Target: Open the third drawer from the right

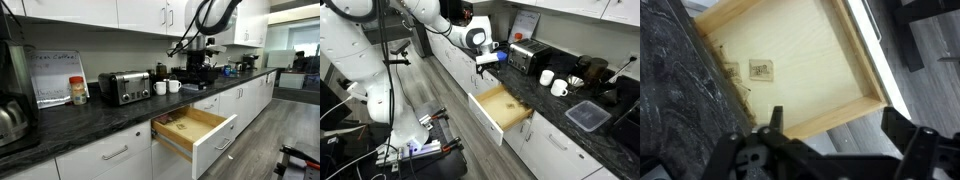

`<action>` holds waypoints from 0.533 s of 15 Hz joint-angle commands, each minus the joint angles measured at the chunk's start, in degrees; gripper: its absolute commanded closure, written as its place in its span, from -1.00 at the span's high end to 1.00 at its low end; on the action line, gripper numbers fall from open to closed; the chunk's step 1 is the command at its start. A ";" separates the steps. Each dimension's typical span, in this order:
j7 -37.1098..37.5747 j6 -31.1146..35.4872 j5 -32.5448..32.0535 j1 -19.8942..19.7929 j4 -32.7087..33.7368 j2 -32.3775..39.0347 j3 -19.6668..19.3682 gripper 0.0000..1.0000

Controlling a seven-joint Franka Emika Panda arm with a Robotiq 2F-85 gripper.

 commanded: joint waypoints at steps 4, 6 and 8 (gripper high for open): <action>14.97 -8.49 -3.36 3.95 1.62 -4.79 0.54 1.00; 17.30 -10.28 -3.09 4.84 1.73 -5.79 0.65 1.00; 18.33 -11.25 -2.83 5.64 1.40 -6.75 0.71 1.00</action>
